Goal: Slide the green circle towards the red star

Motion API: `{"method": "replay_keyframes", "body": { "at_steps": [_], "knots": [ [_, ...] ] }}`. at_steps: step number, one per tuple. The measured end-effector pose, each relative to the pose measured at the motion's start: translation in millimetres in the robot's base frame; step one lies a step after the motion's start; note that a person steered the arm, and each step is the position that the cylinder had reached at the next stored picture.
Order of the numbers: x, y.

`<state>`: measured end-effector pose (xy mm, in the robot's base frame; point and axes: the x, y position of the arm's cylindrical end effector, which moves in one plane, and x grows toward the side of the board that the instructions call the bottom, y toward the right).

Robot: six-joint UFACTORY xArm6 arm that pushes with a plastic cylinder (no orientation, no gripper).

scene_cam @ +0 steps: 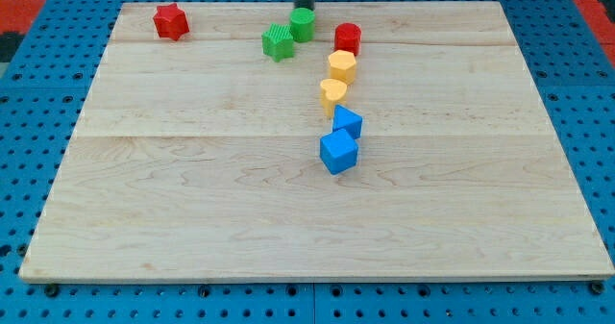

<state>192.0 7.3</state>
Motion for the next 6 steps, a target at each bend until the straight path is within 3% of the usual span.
{"method": "replay_keyframes", "body": {
  "at_steps": [1,2,5,6],
  "knots": [
    [9,34],
    [44,52],
    [37,-81],
    [47,-99]
  ]
}}
